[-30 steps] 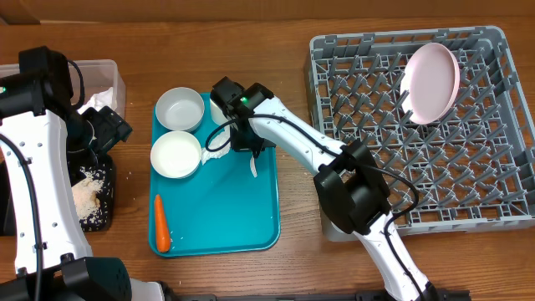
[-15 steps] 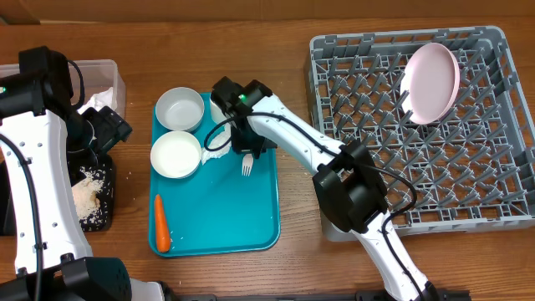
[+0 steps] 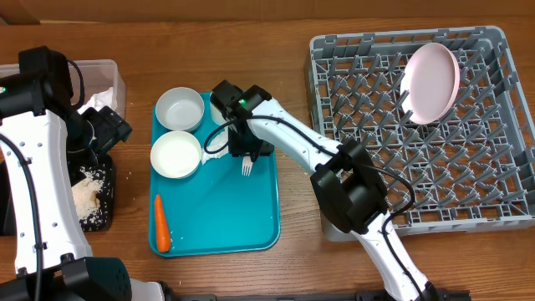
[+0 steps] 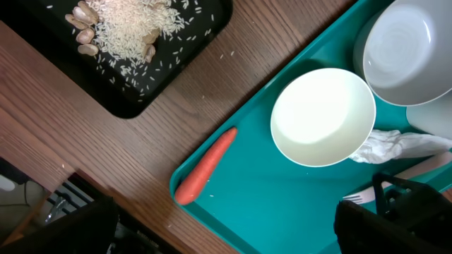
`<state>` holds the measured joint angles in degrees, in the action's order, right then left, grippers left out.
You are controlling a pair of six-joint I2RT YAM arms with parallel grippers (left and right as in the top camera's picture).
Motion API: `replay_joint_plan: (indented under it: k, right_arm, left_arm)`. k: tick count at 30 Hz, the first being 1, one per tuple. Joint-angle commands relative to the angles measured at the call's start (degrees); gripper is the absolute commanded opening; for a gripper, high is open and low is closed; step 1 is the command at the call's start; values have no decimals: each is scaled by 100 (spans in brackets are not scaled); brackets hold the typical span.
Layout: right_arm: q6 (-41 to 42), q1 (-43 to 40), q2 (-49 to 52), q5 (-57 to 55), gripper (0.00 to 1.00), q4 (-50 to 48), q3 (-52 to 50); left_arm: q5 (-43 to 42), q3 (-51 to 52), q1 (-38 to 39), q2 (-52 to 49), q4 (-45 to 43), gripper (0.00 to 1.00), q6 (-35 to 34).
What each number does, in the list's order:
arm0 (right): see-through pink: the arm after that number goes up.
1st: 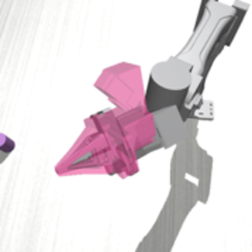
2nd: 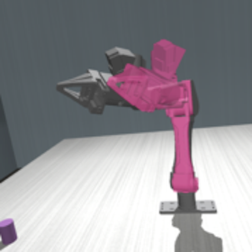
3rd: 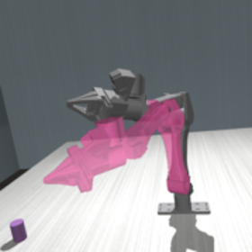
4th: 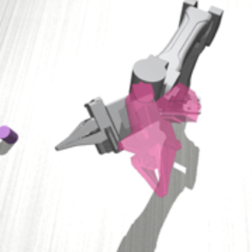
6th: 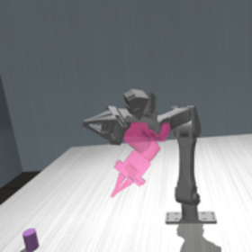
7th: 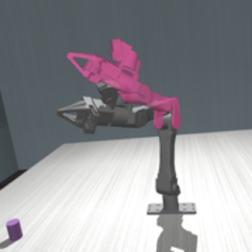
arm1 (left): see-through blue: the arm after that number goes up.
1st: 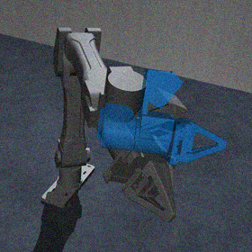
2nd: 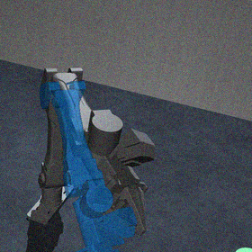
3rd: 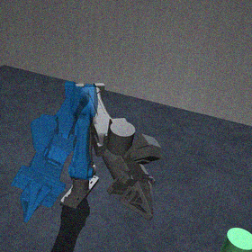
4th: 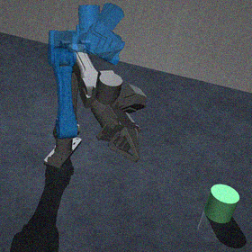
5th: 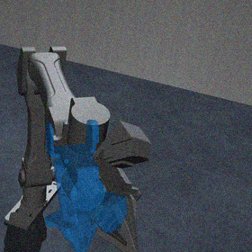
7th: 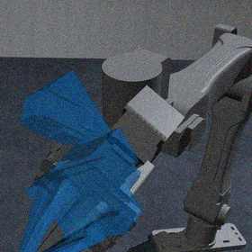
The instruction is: Sort waste into correct bins and load items into the dishwasher rack
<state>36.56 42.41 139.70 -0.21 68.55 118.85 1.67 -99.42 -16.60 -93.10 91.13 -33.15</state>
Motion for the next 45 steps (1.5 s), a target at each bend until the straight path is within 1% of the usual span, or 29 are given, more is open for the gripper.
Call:
replay_joint_plan:
  k: [1, 4, 5, 7, 9, 13, 15, 31, 40, 45]
  right_arm:
    - [251, 37, -114, 35, 45, -37, -236]
    - [251, 37, -114, 94, 45, -83, -313]
    - [249, 37, -114, 146, 43, -83, -313]
    - [251, 37, -114, 247, 28, -83, -313]
    - [251, 37, -114, 323, 19, -79, -313]
    - [251, 37, -114, 337, 11, -55, -313]
    - [249, 26, -114, 339, 5, -26, -306]
    - [223, -72, -199, 334, 4, 374, 101]
    - [-66, -72, -595, 334, 4, 664, 452]
    - [-107, -79, -855, 330, 4, 686, 466]
  left_arm:
    - [-20, -22, -20, 85, 7, 100, -116]
    - [-20, -22, -20, 85, 7, 100, -118]
    - [-20, -22, -20, 85, 7, 100, -116]
    - [-20, -22, -20, 85, 7, 100, -116]
    - [-20, -22, -20, 85, 7, 100, -116]
    - [-20, -22, -20, 85, 7, 100, -116]
    - [-20, -22, -20, 85, 9, 100, -116]
    - [-20, -22, -20, 85, 7, 100, -116]
    - [-20, -22, -20, 85, 7, 100, -116]
    - [-20, -22, -20, 85, 7, 100, -116]
